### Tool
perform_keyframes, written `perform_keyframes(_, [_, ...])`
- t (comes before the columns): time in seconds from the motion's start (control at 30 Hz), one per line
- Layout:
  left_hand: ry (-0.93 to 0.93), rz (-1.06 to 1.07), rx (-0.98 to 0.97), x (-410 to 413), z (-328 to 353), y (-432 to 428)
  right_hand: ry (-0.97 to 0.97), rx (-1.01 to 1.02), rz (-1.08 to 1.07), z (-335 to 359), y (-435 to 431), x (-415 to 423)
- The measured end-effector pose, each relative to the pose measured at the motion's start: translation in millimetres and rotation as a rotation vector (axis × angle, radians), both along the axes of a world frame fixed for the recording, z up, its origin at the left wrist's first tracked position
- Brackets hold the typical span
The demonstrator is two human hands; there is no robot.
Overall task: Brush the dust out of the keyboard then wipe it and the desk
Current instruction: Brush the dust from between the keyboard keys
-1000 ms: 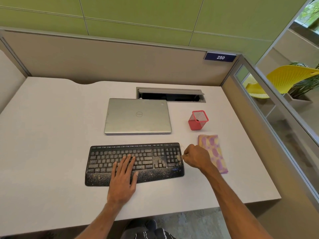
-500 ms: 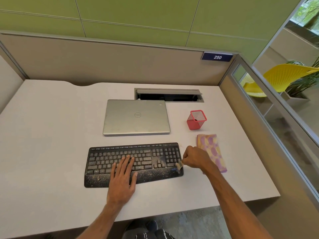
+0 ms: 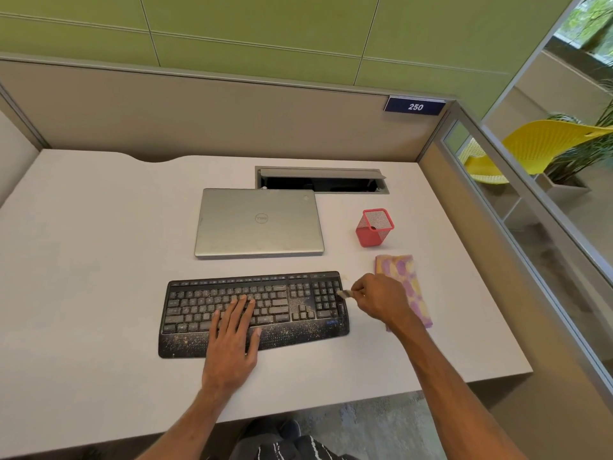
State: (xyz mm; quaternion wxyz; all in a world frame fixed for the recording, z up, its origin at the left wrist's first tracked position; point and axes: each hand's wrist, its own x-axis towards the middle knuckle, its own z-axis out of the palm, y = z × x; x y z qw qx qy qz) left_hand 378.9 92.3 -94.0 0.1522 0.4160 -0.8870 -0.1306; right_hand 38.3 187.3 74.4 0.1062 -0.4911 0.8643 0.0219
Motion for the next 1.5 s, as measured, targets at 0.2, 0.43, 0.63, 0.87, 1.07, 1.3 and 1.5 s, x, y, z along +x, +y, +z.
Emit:
perform_keyframes(0.2, [-0.014,0.002,-0.002,0,-2,0,-0.044,0.153,0.104,-2,10,6])
perform_keyframes(0.43, [0.005,-0.001,-0.010,1,-2,0,0.046,0.003,0.051,-1,14,0])
perform_keyframes(0.63, [0.002,0.002,-0.018,0,-2,-1,-0.024,0.073,0.104,-12,19,10])
perform_keyframes(0.87, [-0.003,0.000,-0.016,0,-3,0,-0.070,-0.063,0.002,-5,22,1])
perform_keyframes(1.07, [-0.006,0.003,-0.010,0,-3,-1,-0.181,-0.049,-0.080,-13,14,17])
perform_keyframes(1.3, [-0.013,0.001,-0.009,1,-4,-1,-0.236,0.016,-0.123,-10,10,10])
perform_keyframes(1.5, [-0.008,0.007,-0.013,0,-2,0,-0.204,-0.004,0.048,-16,7,19])
